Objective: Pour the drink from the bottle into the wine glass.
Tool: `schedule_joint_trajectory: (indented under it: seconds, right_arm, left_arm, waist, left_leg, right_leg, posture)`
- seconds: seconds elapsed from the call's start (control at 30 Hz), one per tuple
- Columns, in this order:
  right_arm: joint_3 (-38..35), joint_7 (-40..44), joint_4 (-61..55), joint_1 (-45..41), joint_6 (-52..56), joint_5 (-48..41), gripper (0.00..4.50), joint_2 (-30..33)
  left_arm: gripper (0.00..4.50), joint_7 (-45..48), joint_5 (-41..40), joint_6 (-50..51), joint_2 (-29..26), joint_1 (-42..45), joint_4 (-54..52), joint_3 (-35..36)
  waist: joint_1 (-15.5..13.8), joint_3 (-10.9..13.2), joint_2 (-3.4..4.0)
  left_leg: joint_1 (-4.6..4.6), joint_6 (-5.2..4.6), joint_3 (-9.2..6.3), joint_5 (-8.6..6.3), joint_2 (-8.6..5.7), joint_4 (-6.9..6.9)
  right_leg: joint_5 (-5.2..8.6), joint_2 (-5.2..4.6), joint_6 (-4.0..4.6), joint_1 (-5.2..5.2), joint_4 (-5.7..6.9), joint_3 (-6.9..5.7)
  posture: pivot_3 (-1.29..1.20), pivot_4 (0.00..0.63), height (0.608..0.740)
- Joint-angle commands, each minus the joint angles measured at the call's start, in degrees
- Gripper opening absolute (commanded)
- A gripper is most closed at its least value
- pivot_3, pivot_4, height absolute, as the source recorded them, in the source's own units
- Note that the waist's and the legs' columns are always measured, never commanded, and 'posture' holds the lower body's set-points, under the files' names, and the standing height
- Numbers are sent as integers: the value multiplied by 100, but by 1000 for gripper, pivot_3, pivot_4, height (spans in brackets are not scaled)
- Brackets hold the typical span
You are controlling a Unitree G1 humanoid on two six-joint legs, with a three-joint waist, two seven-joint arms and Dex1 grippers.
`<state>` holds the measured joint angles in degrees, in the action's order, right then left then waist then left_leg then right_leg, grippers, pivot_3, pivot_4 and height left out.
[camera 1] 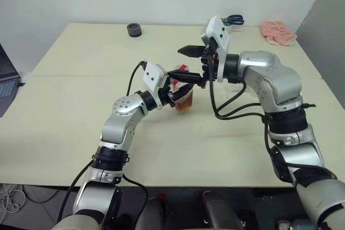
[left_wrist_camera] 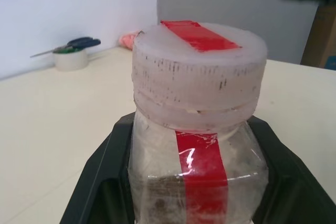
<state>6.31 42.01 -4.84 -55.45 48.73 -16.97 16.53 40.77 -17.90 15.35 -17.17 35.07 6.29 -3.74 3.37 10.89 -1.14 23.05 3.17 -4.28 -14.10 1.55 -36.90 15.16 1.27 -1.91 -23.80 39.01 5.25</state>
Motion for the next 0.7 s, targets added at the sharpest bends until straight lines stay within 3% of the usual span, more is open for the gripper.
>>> schedule_joint_trajectory:
  seconds: [0.03, 0.4, 0.5, 0.7]
  right_arm:
    - [-256, -995, -859, 183, 794, 4, 4500, -310]
    - [-330, -2435, -1636, 519, 1755, 11, 4500, -1002]
    - [-296, -2550, -1655, 565, 1834, -11, 3931, -1026]
    - [-378, -2714, -1503, 494, 1754, -22, 1863, -1066]
  left_arm:
    - [2156, 57, -21, -244, 62, 248, -101, 66]
    - [2156, 135, 12, -350, 98, 288, 48, 72]
    - [2156, 129, 36, -403, 90, 278, 61, 73]
    - [2155, 107, 49, -452, 99, 300, 92, 82]
  waist:
    - [-15, 0, 0]
    - [-9, 0, 0]
    - [-9, 0, 0]
    - [-8, 0, 0]
  left_leg:
    - [2, 0, 0, 0, 0, -1]
    - [3, 0, 3, 0, -1, -1]
    - [4, -1, 3, 0, -1, -1]
    - [4, -1, 5, 0, -2, -1]
  right_leg:
    - [0, 0, 0, -1, 0, 0]
    - [0, 1, 0, -5, 1, 3]
    - [0, 2, 0, -5, 0, 2]
    - [0, 2, 0, -5, -1, 2]
  posture:
    - [0, 150, 740]
    - [0, 150, 740]
    - [0, 150, 740]
    - [0, 150, 740]
